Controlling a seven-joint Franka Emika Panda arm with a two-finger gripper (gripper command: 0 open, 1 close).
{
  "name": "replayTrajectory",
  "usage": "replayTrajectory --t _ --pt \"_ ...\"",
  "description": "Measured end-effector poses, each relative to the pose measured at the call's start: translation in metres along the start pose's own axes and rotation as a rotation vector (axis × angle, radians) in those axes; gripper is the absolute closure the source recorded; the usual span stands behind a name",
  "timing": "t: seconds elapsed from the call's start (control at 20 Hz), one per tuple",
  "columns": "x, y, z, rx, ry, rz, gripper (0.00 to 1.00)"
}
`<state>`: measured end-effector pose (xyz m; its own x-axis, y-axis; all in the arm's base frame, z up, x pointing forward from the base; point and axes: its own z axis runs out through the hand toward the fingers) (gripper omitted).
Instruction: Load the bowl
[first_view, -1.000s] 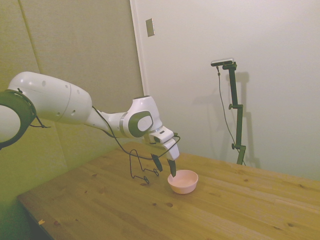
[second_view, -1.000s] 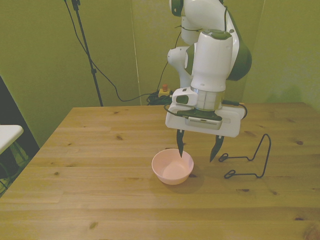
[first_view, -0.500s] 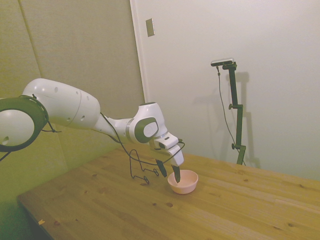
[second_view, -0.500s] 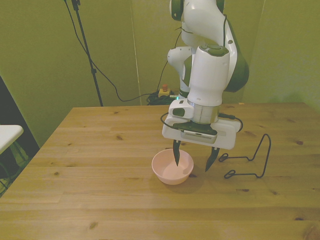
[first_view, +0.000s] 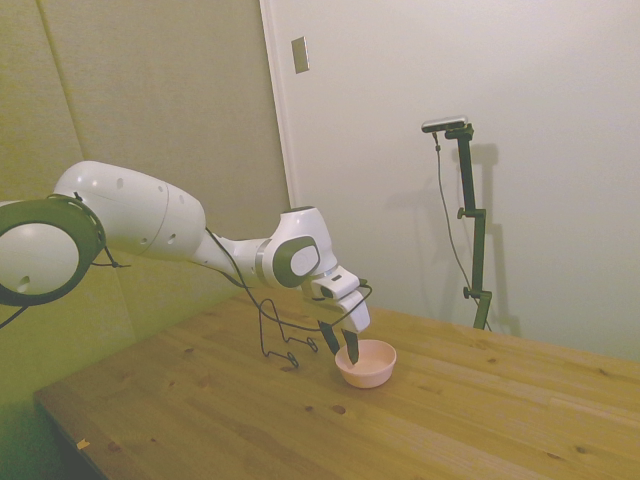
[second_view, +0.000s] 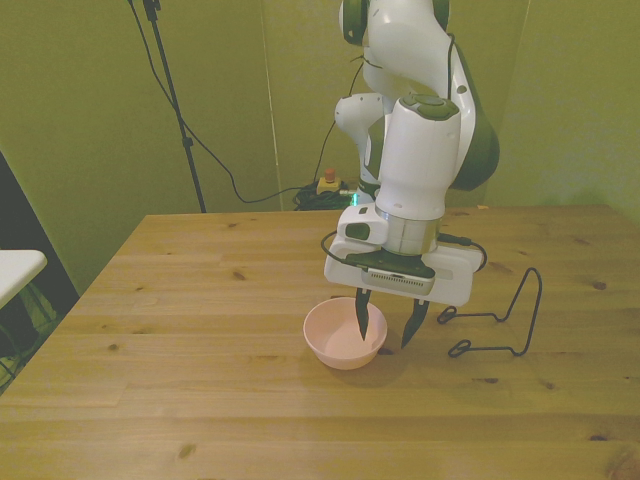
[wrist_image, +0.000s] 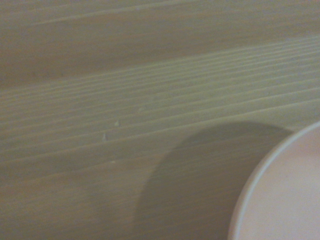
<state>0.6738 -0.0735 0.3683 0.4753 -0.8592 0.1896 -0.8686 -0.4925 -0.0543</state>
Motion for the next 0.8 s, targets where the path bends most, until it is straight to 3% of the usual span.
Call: replayTrajectory --t 0.8 --pt "0.021 0.014 -0.011 0.032 -0.021 0.013 1.00"
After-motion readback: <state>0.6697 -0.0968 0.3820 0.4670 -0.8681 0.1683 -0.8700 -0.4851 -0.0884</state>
